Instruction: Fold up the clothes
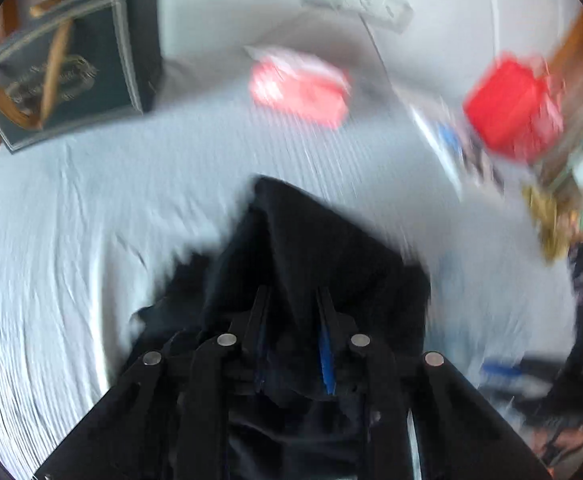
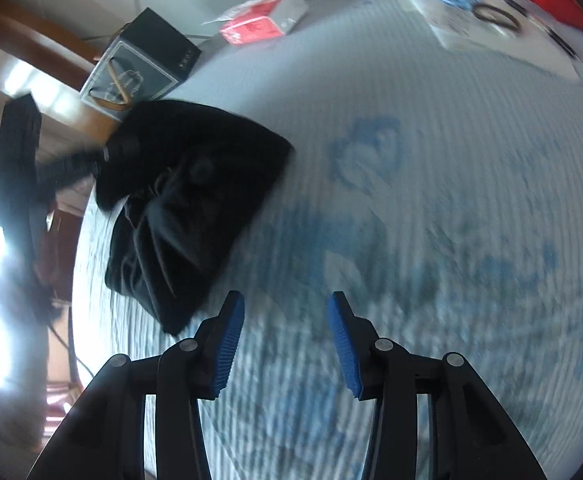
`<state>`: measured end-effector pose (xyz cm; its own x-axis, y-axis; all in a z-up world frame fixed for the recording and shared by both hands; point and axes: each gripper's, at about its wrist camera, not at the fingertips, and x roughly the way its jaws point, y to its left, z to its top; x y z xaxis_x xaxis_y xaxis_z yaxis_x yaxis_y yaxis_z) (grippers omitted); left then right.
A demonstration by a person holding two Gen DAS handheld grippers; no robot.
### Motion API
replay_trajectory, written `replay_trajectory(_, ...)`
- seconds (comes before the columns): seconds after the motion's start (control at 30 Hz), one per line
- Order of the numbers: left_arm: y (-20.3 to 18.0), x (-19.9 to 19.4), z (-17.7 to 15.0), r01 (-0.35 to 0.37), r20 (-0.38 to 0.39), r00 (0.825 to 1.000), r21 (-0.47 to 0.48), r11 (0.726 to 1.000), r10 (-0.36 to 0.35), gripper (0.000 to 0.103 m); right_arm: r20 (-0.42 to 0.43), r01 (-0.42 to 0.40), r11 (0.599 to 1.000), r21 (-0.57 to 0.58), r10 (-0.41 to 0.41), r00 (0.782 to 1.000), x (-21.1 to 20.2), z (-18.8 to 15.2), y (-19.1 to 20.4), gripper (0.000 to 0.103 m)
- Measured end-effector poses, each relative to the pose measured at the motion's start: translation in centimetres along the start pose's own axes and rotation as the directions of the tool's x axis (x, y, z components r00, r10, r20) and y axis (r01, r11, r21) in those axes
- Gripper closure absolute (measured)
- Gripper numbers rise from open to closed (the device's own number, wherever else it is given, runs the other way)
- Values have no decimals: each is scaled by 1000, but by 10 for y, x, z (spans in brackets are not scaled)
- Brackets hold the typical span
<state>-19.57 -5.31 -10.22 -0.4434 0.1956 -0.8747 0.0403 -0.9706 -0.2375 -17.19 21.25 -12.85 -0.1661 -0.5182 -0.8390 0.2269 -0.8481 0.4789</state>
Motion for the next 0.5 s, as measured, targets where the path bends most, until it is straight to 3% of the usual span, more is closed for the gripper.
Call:
replay_trajectory(0.07,16,-16,15,-45,27,999,-24,999,45,42,5,-1,1000,-17,1,1000,3,10,10,59)
replay_trajectory(0.1,22,-25,19,-69,41,997,-29,997,70,40,7,-5,1000,-28,5,1000,4,14,16,59)
replay_trajectory(0.27,45,-34,-16,-94,-21,995,-11,996,94,40,-5,-36,997,-75,35,999,16,15,45,59)
replay_trajectory(0.47,69,12,-68,-134,-132,983,-40,990,127,40,-37,-2,995,-98,-2,999,38,-6,69,59)
replay_trajectory(0.5,72,20,-73,-137,-142,981,-52,989,129,40,-38,7,995,-99,-11,999,41,-8,73,54)
